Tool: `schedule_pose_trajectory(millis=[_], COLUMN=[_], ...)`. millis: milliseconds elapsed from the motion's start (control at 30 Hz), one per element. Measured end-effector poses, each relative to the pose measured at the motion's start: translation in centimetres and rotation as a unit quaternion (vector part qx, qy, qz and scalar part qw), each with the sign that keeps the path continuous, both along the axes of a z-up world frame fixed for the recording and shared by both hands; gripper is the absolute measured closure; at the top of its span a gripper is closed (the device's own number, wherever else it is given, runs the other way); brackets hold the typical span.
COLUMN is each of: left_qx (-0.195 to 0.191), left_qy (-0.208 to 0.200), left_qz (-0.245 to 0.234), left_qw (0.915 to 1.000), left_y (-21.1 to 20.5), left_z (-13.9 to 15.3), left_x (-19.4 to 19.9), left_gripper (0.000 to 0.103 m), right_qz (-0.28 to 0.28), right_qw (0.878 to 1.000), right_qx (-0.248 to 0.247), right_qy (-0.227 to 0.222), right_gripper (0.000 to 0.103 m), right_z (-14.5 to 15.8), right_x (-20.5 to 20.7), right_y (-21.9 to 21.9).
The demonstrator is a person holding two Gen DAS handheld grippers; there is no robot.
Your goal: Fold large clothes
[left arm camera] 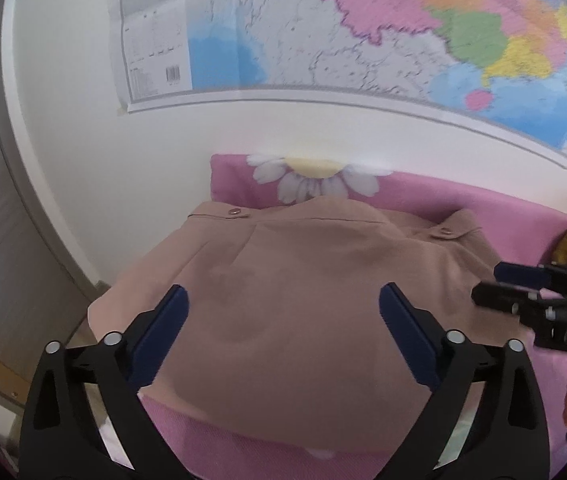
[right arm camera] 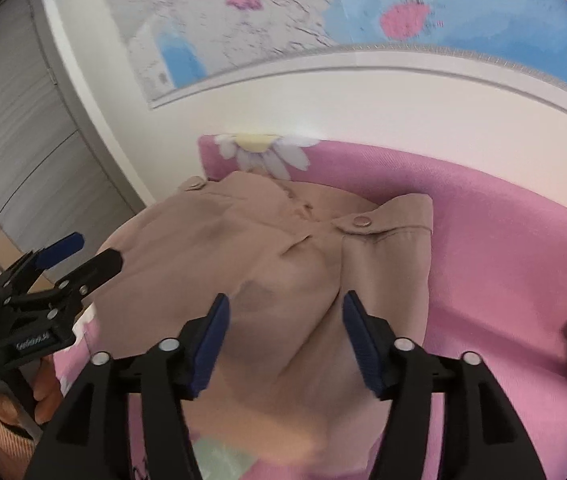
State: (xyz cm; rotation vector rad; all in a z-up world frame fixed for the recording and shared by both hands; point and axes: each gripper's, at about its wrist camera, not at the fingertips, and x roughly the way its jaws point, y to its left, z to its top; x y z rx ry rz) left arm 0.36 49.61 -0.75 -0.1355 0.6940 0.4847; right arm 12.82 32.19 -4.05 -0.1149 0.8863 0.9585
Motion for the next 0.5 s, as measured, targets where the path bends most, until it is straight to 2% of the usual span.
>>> schedule_pose_trajectory(millis=[300,400,500], left_qx=[0.007,-0.006,0.001], left_qy=[-0.006,-0.011,-0.01], left_qz=[0.026,0.035,0.048], left_qw=[0.9996,0.9993,0.9988], left_y=[-2.2,-2.9,-3.9], left_z=[0.4,0.5,0.6], left_x=[-3.5,-4.9,-6.1], left_gripper=[0.005,0.005,0.005], right_qz=[0.019,0.014,0.01], right_qw=[0.999,0.998,0.997], right_qx=[-0.008,-0.001,0.0], right_qy=[-0.041,-0.06,-0.083], right_gripper=[0.029,0.018,0.012], right_z=[0.2,0.5,0.9], right_x=[-5.9,-7.3,-8.9], right_y=[-2.4,-2.8,-3.3])
